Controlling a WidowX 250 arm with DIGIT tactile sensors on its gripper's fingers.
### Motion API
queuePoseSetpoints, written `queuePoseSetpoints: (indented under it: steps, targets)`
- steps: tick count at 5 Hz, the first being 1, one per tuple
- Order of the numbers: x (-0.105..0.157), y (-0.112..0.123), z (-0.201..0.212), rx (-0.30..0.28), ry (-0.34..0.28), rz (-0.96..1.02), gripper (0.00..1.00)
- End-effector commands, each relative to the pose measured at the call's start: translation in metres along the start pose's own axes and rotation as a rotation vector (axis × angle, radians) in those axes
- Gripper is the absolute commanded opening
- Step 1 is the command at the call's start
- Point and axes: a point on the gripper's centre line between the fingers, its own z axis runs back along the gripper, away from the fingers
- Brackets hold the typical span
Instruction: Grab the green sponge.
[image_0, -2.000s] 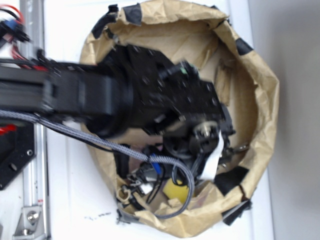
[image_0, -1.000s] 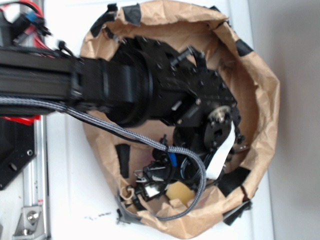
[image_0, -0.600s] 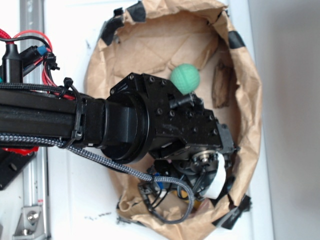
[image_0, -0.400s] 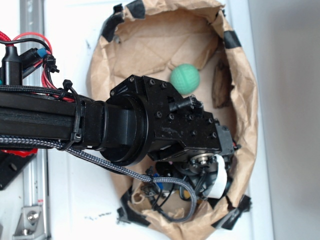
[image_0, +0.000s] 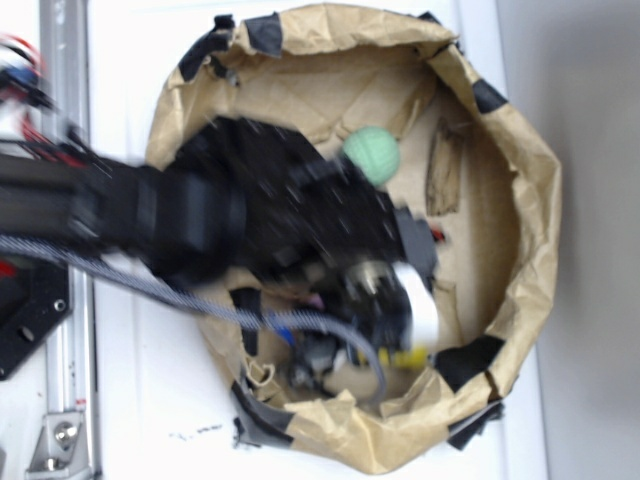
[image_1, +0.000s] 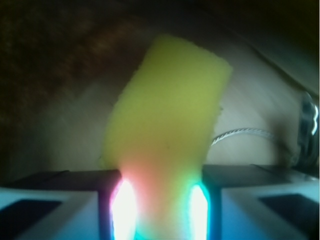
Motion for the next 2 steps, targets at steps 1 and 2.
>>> queuePoseSetpoints:
  steps: [1,2]
  targets:
    - [-0.025,0.021,0.103,0.096,-0.009,0.488,0.0]
    - [-0.027,0.008,0.129,0.105,0.01,0.63,0.0]
